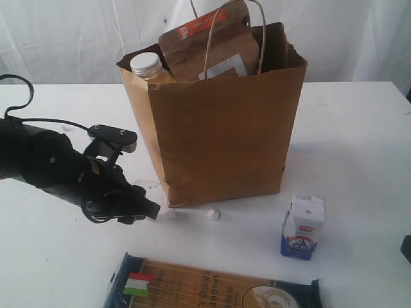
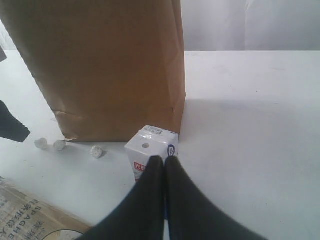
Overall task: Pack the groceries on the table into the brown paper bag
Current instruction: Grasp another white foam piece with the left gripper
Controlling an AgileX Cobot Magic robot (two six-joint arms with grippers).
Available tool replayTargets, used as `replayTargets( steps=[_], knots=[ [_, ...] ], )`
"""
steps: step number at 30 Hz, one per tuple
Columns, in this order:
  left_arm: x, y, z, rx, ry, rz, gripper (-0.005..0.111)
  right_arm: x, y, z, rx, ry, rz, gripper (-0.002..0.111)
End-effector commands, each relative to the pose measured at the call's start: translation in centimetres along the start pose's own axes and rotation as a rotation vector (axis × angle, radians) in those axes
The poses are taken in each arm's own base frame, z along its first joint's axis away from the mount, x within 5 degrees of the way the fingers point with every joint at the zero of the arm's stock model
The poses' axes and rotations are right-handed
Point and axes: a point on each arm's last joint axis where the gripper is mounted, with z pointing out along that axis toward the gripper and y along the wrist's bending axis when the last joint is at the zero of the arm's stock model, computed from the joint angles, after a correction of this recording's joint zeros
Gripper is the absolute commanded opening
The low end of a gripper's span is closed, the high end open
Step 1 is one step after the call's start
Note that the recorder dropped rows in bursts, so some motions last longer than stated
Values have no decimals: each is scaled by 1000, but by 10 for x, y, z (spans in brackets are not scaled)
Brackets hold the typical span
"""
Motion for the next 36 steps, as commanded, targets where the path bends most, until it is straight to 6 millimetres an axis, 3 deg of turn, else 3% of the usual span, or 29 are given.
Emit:
replayTargets(
  steps=[1,15,24,30,36],
  knots=[
    [-1,-1,5,3,38,4,59,1,0,0,5,-7,1,0],
    [-4,-1,16,0,-4,-43,59,1,0,0,5,-7,1,0],
    [-2,-22,17,35,-15,-17,59,1,0,0,5,-7,1,0],
    [-2,-22,17,35,-18,-34,59,1,0,0,5,-7,1,0],
    [-2,-22,17,35,-20,-36,45,1,0,0,5,-7,1,0]
  ],
)
